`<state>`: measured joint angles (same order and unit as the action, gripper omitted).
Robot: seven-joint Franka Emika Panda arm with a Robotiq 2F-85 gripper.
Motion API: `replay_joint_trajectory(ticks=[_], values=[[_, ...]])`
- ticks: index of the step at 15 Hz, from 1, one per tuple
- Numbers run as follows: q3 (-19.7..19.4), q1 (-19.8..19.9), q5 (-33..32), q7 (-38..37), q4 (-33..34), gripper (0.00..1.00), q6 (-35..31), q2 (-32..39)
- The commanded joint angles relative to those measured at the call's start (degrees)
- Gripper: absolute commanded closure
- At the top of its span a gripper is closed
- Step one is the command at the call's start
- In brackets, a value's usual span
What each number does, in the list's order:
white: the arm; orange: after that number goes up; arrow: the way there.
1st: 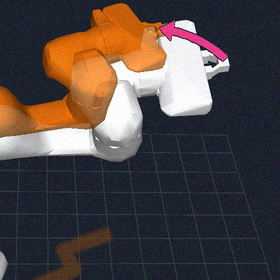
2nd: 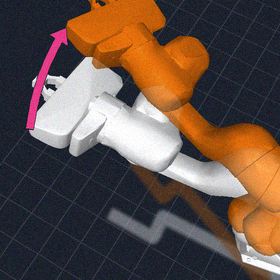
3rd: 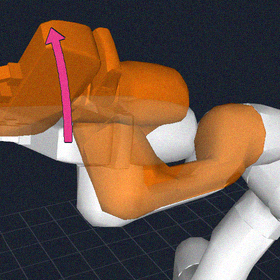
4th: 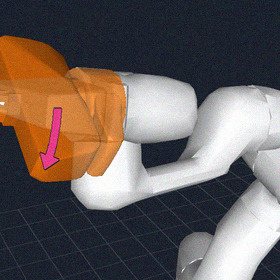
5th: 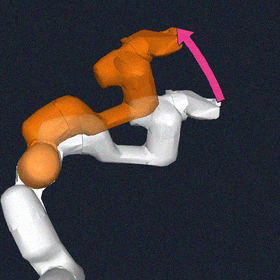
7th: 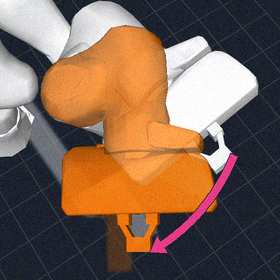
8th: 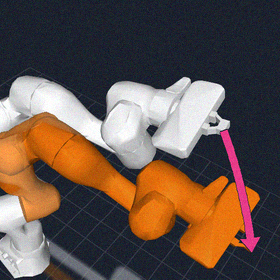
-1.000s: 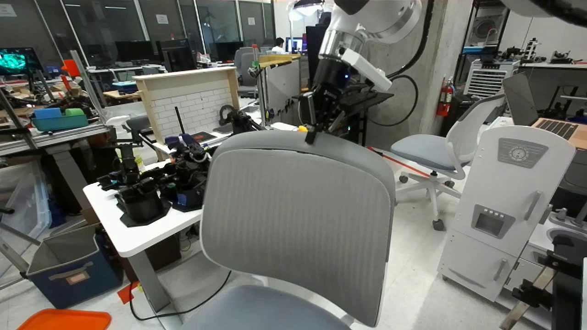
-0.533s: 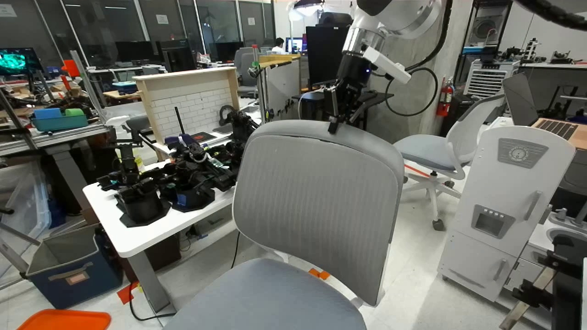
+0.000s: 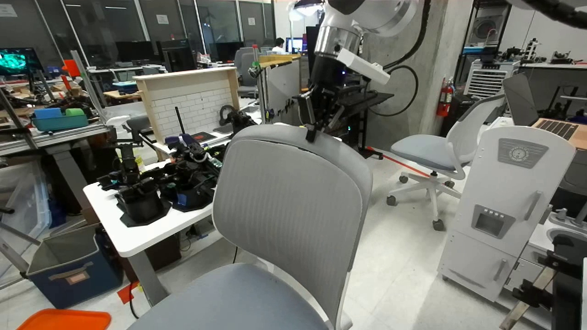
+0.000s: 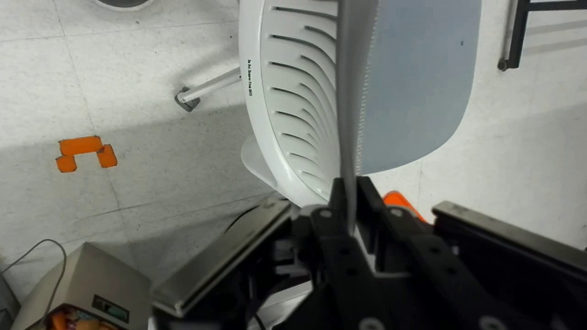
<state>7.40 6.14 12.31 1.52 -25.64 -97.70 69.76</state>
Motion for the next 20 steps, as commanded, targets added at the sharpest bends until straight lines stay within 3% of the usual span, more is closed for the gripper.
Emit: replay_joint_trajectory(ticks=[1, 20], values=[[-1.1, -3.0, -2.0, -1.8, -1.8, 0.98, 0.7, -0.2], [-2.4, -18.0, -7.0, -11.7, -2.0, 0.98, 1.6, -1.9]])
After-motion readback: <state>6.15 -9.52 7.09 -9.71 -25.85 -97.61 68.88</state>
